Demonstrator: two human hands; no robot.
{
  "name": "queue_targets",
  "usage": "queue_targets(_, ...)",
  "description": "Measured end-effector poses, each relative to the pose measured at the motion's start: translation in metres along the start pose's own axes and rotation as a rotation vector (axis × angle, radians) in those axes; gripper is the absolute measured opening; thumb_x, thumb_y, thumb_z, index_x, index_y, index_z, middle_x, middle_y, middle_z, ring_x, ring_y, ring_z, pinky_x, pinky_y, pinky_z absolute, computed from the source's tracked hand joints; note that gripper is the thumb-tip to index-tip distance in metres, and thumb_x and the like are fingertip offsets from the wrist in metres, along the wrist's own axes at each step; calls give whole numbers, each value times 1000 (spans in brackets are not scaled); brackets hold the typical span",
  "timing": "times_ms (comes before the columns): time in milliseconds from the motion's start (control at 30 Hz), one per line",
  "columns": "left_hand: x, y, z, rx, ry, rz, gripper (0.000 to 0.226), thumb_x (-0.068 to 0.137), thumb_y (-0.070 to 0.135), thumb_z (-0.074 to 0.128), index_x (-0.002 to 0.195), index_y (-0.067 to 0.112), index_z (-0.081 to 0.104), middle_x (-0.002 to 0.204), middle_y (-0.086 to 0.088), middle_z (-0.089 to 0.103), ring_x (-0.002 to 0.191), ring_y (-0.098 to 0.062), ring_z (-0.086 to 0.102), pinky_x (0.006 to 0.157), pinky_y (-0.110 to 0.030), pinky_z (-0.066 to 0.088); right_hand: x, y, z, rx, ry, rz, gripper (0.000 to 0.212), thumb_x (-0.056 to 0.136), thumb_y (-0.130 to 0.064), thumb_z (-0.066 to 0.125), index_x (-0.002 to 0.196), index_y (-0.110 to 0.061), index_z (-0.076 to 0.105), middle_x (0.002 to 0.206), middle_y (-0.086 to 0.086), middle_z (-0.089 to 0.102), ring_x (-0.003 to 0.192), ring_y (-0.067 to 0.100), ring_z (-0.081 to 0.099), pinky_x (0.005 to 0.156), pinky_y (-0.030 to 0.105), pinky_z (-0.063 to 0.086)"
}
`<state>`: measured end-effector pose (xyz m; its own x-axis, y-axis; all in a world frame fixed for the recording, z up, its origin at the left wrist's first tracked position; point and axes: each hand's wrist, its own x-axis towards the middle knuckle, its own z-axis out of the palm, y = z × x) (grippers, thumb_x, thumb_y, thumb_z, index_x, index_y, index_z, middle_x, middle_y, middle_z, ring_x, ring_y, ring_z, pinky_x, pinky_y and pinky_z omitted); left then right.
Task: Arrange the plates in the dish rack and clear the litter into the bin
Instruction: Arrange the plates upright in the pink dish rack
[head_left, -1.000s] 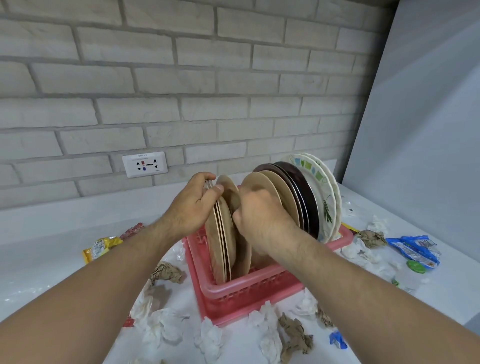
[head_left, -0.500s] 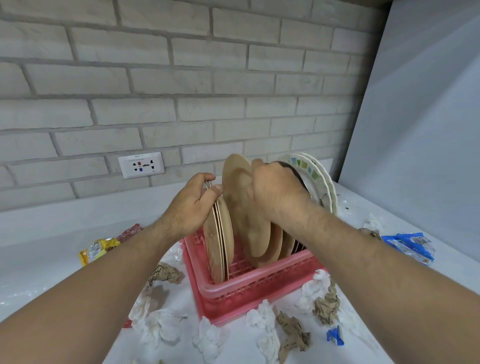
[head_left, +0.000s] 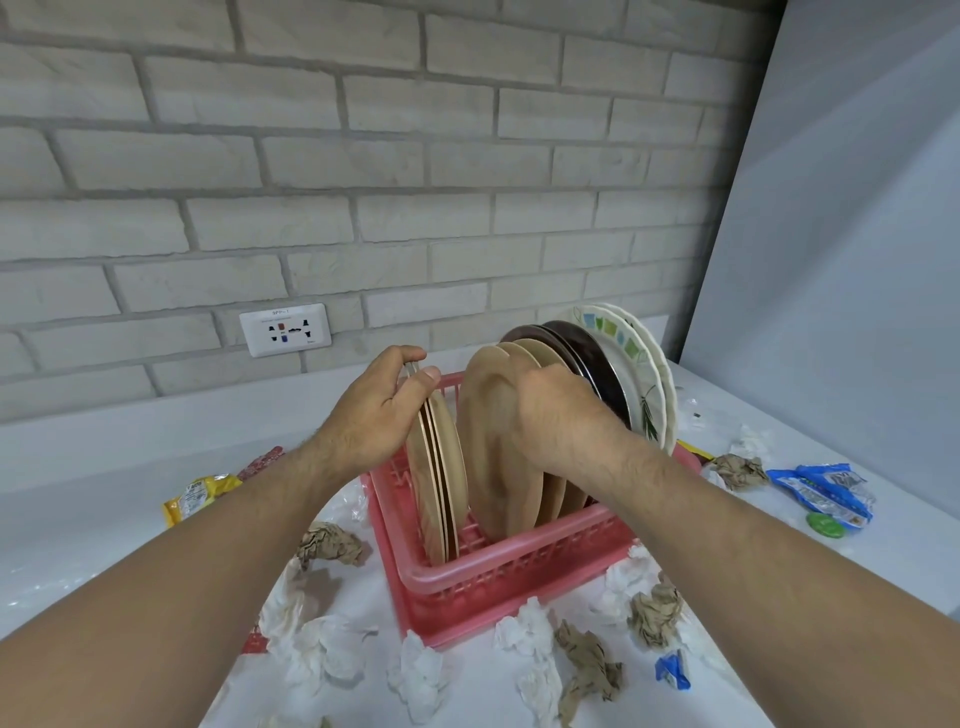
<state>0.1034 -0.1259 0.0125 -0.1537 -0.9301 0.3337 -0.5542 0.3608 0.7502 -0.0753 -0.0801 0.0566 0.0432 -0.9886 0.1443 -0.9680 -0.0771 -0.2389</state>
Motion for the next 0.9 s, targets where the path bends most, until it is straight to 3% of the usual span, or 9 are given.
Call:
queue_targets(67, 0, 0, 0, -4, -3, 2, 41, 98, 44, 39, 136, 26, 42, 103, -1, 54, 88, 15, 48, 92, -25, 33, 0, 1, -2, -49, 1, -34, 54, 90, -1, 53, 140, -12, 36, 76, 1, 46, 57, 12, 45, 42, 23, 30)
queue_targets(167, -1, -1, 0, -24, -4, 10, 43, 99, 43, 38, 138, 24, 41, 123, 8, 51, 111, 1, 47, 98, -27, 32, -2, 1, -8, -129, 8, -81, 46, 90, 1, 53, 134, -10, 43, 76, -1, 43, 57, 10, 42, 43, 22, 27)
queue_targets(367, 0, -3, 1, -47, 13, 38, 38, 101, 35, 37, 136, 23, 46, 134, 12, 44, 123, -3, 39, 100, -23, 28, 1, 4, -12, -133, 156, -193, 23, 96, -21, 51, 117, -12, 51, 94, 3, 60, 65, 14, 51, 45, 22, 32)
queue_targets(467, 2, -6, 1, -75, 9, 43, 42, 95, 41, 37, 130, 26, 52, 129, 11, 44, 122, -4, 43, 107, -27, 30, 5, 0, -8, 26, 265, -257, 28, 96, -34, 46, 109, -15, 61, 95, 3, 64, 82, 18, 60, 66, 31, 52)
queue_targets(533, 2, -5, -1, -87, -8, 29, 49, 87, 46, 36, 129, 29, 54, 122, 11, 44, 119, -4, 44, 105, -25, 30, 3, -3, 0, 144, 247, -256, 33, 93, -44, 46, 97, -21, 69, 90, -3, 65, 87, 14, 60, 78, 34, 54)
queue_targets(600, 2, -5, -2, -89, -25, 25, 51, 84, 47, 36, 129, 32, 54, 120, 12, 44, 119, -2, 43, 104, -23, 29, 0, -6, 7, 210, 153, -217, 37, 92, -49, 48, 88, -20, 69, 84, -3, 64, 80, 12, 60, 73, 33, 55)
queue_targets(700, 2, -6, -3, -81, -36, 30, 51, 85, 46, 36, 131, 33, 53, 124, 10, 46, 123, -6, 43, 108, -27, 28, -6, -8, 16, 167, -20, -176, 27, 95, -38, 50, 95, -15, 64, 88, 0, 61, 70, 12, 59, 58, 26, 50)
queue_targets(800, 1, -7, -5, -56, -43, 35, 51, 86, 46, 36, 133, 32, 51, 128, 8, 48, 124, -9, 44, 110, -31, 29, -6, -11, 28, 82, -29, -188, 23, 97, -30, 46, 94, -13, 61, 94, 7, 61, 77, 20, 60, 59, 27, 42)
queue_targets(900, 2, -8, -8, -44, -51, 42, 50, 87, 45, 38, 131, 30, 54, 125, 7, 50, 122, -6, 46, 110, -31, 32, -5, -14, 29, 289, -5, -152, 41, 101, -39, 33, 75, -17, 57, 79, 7, 61, 64, 19, 61, 59, 28, 48)
